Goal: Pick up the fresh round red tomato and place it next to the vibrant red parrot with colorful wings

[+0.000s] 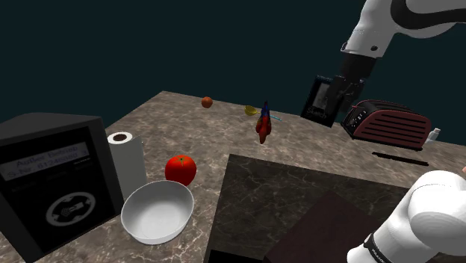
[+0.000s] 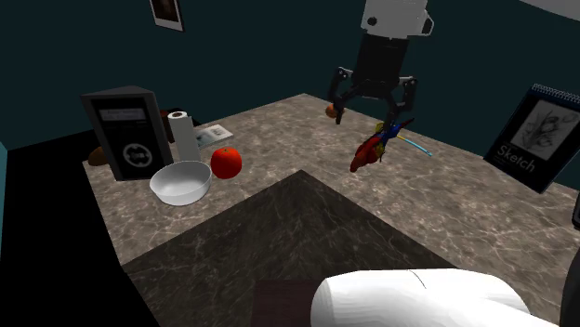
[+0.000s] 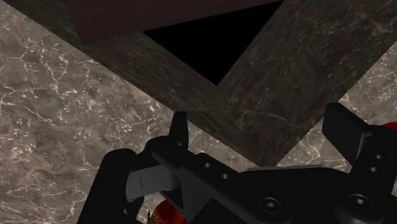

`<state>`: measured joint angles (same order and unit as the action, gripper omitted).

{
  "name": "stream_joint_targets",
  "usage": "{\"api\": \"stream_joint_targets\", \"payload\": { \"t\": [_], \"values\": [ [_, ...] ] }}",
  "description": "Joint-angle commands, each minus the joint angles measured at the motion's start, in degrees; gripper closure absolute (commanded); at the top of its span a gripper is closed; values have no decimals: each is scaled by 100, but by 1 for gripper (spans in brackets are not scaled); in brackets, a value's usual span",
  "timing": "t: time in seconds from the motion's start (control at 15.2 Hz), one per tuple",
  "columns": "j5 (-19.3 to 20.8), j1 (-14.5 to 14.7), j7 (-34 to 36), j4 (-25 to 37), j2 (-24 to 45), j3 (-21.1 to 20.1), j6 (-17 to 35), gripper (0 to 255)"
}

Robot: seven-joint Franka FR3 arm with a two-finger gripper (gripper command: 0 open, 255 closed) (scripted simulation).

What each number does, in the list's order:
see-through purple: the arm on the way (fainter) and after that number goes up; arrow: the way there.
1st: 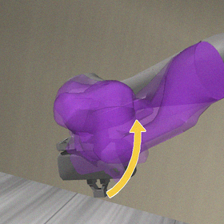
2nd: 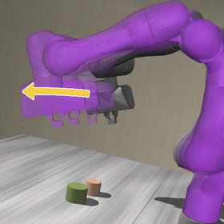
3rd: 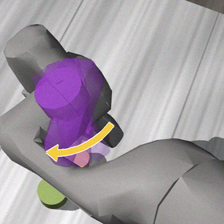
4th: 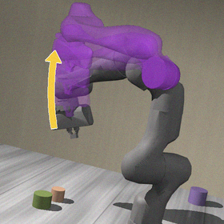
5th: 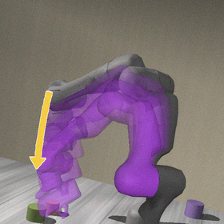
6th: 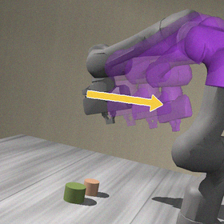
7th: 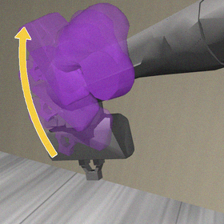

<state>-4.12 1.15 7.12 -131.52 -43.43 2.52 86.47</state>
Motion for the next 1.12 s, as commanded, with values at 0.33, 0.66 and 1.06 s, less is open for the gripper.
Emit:
{"api": "stream_joint_targets", "payload": {
  "t": [0.33,0.66,1.06],
  "values": [
    [-249,239,107,-503,183,-380,1132,0],
    [-451,477,207,-817,574,-779,2289,0],
    [-572,713,353,-931,1300,-1280,3674,0]
  ]
}}
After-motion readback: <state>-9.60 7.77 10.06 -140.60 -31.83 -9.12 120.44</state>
